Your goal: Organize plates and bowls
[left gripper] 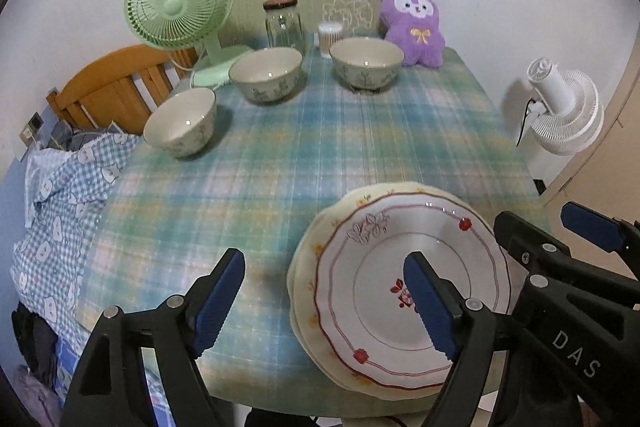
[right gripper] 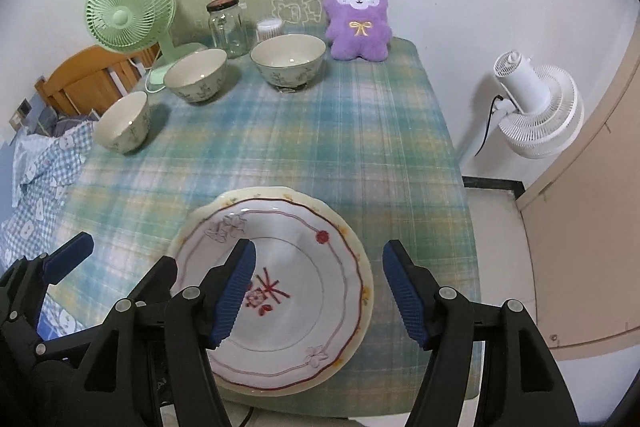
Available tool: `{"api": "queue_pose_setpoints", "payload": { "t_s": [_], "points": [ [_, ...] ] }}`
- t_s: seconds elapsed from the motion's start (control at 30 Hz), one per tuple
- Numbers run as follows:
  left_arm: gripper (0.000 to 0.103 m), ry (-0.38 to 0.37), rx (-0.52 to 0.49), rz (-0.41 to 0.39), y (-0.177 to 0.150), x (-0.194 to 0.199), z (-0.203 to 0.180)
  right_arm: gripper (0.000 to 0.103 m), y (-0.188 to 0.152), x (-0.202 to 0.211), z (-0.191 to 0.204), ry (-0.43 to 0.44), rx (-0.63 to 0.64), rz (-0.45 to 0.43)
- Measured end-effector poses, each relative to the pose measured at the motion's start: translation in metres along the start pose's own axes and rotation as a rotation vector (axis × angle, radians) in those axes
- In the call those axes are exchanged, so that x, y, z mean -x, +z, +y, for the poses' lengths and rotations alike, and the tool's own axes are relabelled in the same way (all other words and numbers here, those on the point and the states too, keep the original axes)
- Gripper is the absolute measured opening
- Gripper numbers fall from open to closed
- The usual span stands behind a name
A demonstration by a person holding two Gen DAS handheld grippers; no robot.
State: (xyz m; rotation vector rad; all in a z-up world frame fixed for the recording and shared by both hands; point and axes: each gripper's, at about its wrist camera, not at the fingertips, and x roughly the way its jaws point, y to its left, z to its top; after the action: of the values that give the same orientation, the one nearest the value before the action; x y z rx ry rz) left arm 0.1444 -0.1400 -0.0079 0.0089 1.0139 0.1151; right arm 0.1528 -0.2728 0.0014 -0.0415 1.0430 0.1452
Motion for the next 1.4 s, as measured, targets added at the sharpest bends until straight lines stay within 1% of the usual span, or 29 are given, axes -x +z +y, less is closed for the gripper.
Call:
{"api": "queue_pose_setpoints", "payload": {
  "t_s": [0.03,0.07,0.13,0.23,0.4,0.63,0.83,0.87,0.9,0.93,1.03,1.1,1.23,1.4],
  "points": [
    [0.083,-0.005,0.000,-0.009,0.001,0.003,0.004,0.069,0.002,0.003,0.004,0.016,-0.003,0.003],
    [0.083,-0.008,0.001,-0.017,0.002,0.005,0.008,0.069,0.004,0.006,0.008,0.013,-0.008,-0.007],
    [0.083,-0.016,0.002,-0.029,0.007,0.008,0.019,0.069,0.007,0.012,0.017,-0.004,-0.005,-0.031],
    [0.083,-0.032,-0.005,-0.039,0.015,0.011,0.035,0.069,0.015,0.018,0.034,-0.031,-0.005,-0.039],
    [0.083,-0.051,-0.029,-0.060,0.032,0.015,0.066,0.069,0.032,0.024,0.068,-0.035,-0.064,-0.059],
    [0.083,-0.060,-0.060,-0.072,0.057,0.006,0.120,0.069,0.058,0.017,0.119,-0.037,-0.097,-0.074],
    [0.083,-0.053,-0.091,-0.068,0.075,-0.020,0.162,0.069,0.078,-0.008,0.159,-0.044,-0.131,-0.061],
    [0.081,-0.051,-0.094,-0.068,0.079,-0.026,0.169,0.069,0.082,-0.012,0.166,-0.045,-0.134,-0.059],
    [0.077,-0.054,-0.093,-0.070,0.082,-0.031,0.174,0.069,0.087,-0.018,0.175,-0.044,-0.134,-0.060],
    [0.076,-0.057,-0.093,-0.069,0.085,-0.036,0.180,0.069,0.090,-0.020,0.180,-0.042,-0.133,-0.061],
    [0.074,-0.051,-0.097,-0.059,0.097,-0.051,0.198,0.069,0.101,-0.033,0.198,-0.030,-0.135,-0.065],
    [0.074,-0.037,-0.099,-0.066,0.104,-0.060,0.209,0.069,0.112,-0.044,0.211,-0.024,-0.133,-0.069],
    [0.072,-0.035,-0.081,-0.064,0.116,-0.079,0.228,0.069,0.130,-0.063,0.232,-0.032,-0.119,-0.075],
    [0.067,-0.029,-0.076,-0.047,0.131,-0.111,0.245,0.069,0.148,-0.098,0.252,-0.044,-0.122,-0.058]
  ]
}}
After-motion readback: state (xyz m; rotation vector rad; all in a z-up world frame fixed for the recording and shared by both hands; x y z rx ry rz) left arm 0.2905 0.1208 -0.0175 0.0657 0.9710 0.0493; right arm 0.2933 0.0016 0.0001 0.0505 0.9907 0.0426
